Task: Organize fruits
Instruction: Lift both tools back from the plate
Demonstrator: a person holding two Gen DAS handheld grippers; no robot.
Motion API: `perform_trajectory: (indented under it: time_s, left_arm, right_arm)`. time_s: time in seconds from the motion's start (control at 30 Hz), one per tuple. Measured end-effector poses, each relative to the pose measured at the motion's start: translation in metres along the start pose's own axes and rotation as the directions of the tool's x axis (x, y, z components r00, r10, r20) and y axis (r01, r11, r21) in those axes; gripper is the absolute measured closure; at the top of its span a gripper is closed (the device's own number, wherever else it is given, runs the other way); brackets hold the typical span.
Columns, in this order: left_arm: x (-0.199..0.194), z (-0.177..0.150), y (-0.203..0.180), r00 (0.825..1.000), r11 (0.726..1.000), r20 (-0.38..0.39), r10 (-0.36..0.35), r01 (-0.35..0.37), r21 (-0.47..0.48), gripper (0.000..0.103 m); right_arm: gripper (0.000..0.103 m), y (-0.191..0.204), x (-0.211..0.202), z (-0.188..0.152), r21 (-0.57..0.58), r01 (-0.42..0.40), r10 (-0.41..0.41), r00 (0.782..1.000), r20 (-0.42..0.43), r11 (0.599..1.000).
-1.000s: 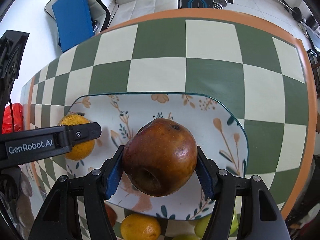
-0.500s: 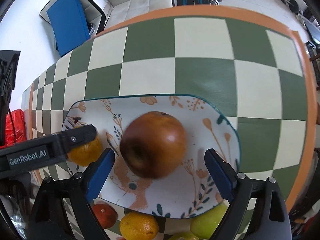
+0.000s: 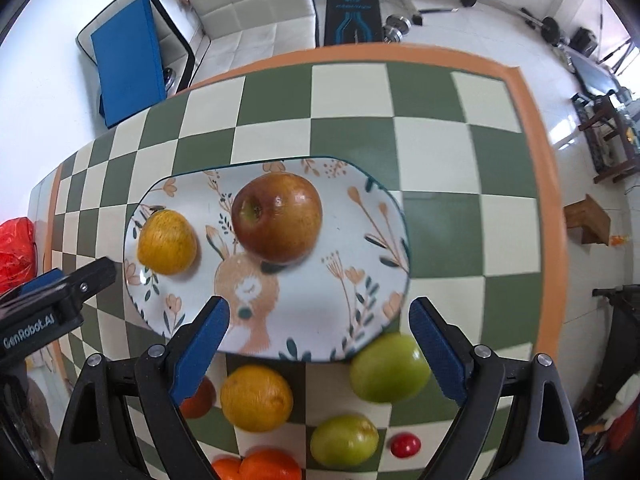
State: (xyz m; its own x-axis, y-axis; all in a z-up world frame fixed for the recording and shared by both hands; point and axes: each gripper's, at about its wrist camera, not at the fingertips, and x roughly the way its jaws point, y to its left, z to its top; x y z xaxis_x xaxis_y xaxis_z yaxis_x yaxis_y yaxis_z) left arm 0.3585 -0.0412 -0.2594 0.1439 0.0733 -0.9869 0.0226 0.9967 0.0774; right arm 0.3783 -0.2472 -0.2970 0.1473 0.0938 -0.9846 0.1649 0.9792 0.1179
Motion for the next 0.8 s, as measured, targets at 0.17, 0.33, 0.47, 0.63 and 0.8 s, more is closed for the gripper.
perform_trajectory:
  time_s: [0.17,0.33,0.47,0.63,0.8]
  left_arm:
    - [-0.034,-0.003,-0.007,0.995,0.999,0.095,0.000,-0.004,0.034,0.012]
    - [-0.072,-0.024,-0.007,0.984,0.998,0.175,-0.016,0.004,0.065,0.012]
    - [-0.100,-0.044,-0.007,0.974,0.996,0.227,-0.017,-0.003,0.087,0.012]
    - [-0.125,-0.063,-0.002,0.965,0.996,0.258,-0.046,0.023,0.091,0.012]
    - [-0.143,-0.077,0.001,0.957,0.995,0.281,-0.072,0.049,0.088,0.012]
  right_arm:
    - [0.010,0.003,-0.040,-0.021,-0.002,0.013,-0.013,0.998,0.066,1.000]
    - [0.010,0.005,-0.084,-0.044,-0.003,0.014,-0.013,0.991,0.130,1.000]
    - [0.010,0.011,-0.117,-0.061,-0.011,0.017,-0.015,0.984,0.179,1.000]
    - [0.010,0.018,-0.157,-0.082,-0.023,0.030,-0.024,0.972,0.235,0.999]
    - [0.010,0.018,-0.186,-0.102,-0.013,0.024,-0.019,0.963,0.269,1.000]
